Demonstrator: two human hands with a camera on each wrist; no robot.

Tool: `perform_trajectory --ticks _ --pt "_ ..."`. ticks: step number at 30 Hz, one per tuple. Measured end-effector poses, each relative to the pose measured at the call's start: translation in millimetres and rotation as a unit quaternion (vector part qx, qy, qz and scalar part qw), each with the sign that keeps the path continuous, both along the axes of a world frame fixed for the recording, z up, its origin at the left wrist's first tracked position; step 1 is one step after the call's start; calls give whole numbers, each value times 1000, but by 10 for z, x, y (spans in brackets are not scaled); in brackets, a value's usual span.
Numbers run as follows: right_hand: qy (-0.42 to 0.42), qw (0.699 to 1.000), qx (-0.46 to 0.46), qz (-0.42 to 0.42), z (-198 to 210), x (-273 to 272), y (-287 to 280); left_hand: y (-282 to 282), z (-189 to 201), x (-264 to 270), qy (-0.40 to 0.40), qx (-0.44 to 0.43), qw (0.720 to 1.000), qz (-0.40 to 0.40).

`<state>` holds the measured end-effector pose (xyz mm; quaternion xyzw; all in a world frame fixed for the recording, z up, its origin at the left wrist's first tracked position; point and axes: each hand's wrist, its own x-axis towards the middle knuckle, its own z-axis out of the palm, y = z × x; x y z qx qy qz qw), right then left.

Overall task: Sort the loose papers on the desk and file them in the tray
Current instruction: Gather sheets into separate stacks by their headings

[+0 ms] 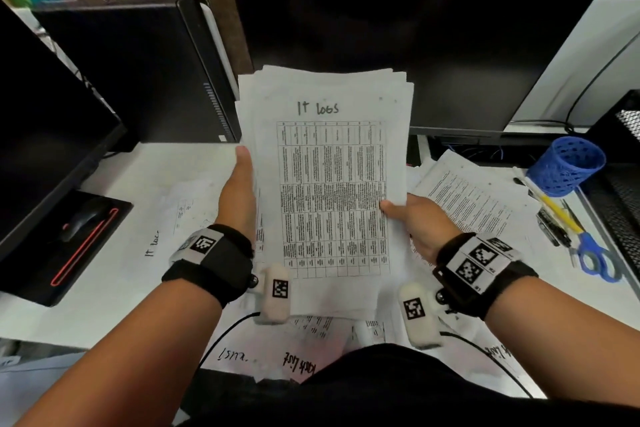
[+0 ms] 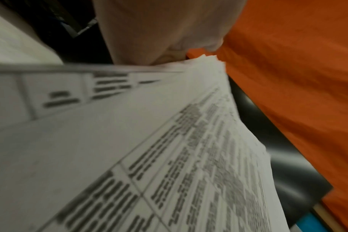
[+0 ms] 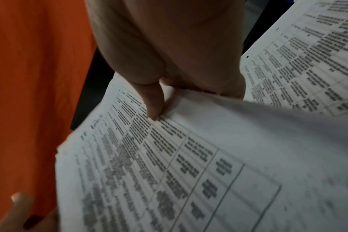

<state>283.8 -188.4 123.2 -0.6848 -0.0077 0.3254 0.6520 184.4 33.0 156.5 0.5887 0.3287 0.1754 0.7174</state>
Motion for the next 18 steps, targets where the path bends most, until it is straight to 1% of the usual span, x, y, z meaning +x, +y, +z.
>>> perform_trajectory --ticks 1,2,4,6,8,11,13,18 --pt "-11 1000 12 -1 36 -24 12 -34 18 9 -15 28 1000 1" --pt "-23 999 29 -5 80 -44 17 -72 47 24 -24 74 997 -1" --pt "-57 996 56 -27 217 -73 23 -158 143 49 -27 183 983 -2" --pt "-137 988 46 -52 377 -70 6 -252 254 90 -50 258 965 -2" --pt "-235 968 24 -80 524 -49 -41 -353 382 119 -88 301 949 18" --pt "-327 937 33 -121 633 -26 -195 -551 501 162 -145 303 941 33" --pt "-356 924 34 -131 643 -50 -327 -711 521 182 -160 292 943 14" --pt "-345 932 9 -111 460 -102 -623 -1015 316 196 -145 260 953 -54"
